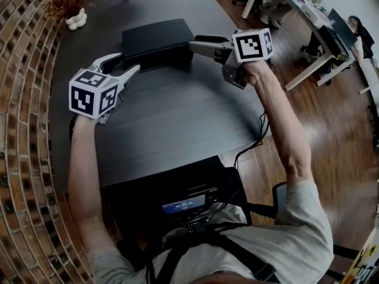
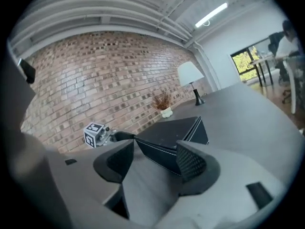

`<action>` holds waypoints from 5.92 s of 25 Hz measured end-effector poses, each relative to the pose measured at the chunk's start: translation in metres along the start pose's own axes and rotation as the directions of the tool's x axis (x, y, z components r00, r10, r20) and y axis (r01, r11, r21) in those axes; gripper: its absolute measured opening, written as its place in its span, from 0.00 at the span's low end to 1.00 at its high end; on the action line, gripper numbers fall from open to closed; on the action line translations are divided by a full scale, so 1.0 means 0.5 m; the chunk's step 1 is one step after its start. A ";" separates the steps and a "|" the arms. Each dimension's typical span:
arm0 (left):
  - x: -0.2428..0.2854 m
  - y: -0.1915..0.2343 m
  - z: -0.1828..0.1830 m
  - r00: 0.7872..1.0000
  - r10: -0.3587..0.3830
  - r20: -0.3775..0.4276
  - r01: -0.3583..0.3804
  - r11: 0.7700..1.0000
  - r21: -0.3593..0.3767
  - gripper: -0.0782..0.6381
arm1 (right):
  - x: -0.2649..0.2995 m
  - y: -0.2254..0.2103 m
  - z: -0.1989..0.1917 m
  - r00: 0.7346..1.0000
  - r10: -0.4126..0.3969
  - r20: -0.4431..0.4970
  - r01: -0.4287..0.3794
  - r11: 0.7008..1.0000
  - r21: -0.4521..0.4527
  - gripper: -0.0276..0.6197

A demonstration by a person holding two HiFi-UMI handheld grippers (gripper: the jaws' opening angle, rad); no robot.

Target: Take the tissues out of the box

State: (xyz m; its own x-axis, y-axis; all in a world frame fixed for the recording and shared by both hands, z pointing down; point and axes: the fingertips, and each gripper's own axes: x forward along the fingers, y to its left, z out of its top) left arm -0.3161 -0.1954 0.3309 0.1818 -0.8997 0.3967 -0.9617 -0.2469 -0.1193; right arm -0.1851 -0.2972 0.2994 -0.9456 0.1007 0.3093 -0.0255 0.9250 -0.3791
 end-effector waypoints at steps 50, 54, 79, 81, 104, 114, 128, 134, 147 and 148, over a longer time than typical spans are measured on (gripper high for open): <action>0.147 0.154 0.145 0.995 -0.062 0.075 0.078 0.967 -0.241 0.51 | -0.051 0.030 0.069 0.932 0.099 0.350 -0.085 0.995 -0.055 0.47; 0.111 0.078 0.131 0.993 -0.118 0.010 0.118 0.990 -0.073 0.48 | -0.068 0.071 0.064 0.933 0.083 0.351 -0.026 0.986 -0.164 0.47; 0.194 0.054 0.041 0.841 0.320 -0.436 0.493 -0.121 0.862 0.65 | -0.089 0.089 -0.065 0.929 0.035 0.367 0.051 0.974 -0.223 0.47; 0.206 0.042 0.019 0.832 0.319 -0.454 0.527 -0.198 0.827 0.66 | -0.092 0.083 -0.072 0.931 0.028 0.364 0.054 0.975 -0.214 0.47; 0.122 0.044 0.162 0.921 0.324 -0.216 0.289 -0.196 0.937 0.43 | -0.125 0.072 -0.088 0.927 0.010 0.374 0.066 0.980 -0.189 0.47; 0.047 0.046 0.225 0.967 0.255 0.013 -0.050 0.137 0.989 0.42 | -0.128 0.082 -0.087 0.925 0.016 0.380 0.066 0.977 -0.200 0.47; -0.103 -0.133 0.284 0.900 0.053 0.433 -0.337 0.714 0.613 0.42 | -0.141 0.100 -0.084 0.925 0.030 0.378 0.053 0.977 -0.208 0.47; -0.158 -0.223 0.273 0.798 -0.055 0.600 -0.389 0.713 0.583 0.40 | -0.139 0.117 -0.077 0.924 0.045 0.379 0.042 0.975 -0.218 0.47; -0.304 -0.281 0.305 0.588 -0.086 0.804 -0.272 0.916 0.296 0.39 | -0.152 0.202 -0.040 0.917 0.130 0.377 -0.014 0.956 -0.294 0.47; -0.311 -0.289 0.314 0.576 -0.097 0.812 -0.278 0.910 0.306 0.39 | -0.152 0.210 -0.029 0.912 0.142 0.385 -0.021 0.953 -0.301 0.47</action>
State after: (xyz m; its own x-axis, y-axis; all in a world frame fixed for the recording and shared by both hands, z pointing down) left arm -0.1734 -0.0763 0.1434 0.3648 -0.7860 -0.4990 -0.8633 -0.0848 -0.4975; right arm -0.1113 -0.2026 0.2490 -0.9909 0.0820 -0.1072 0.0933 0.9901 -0.1049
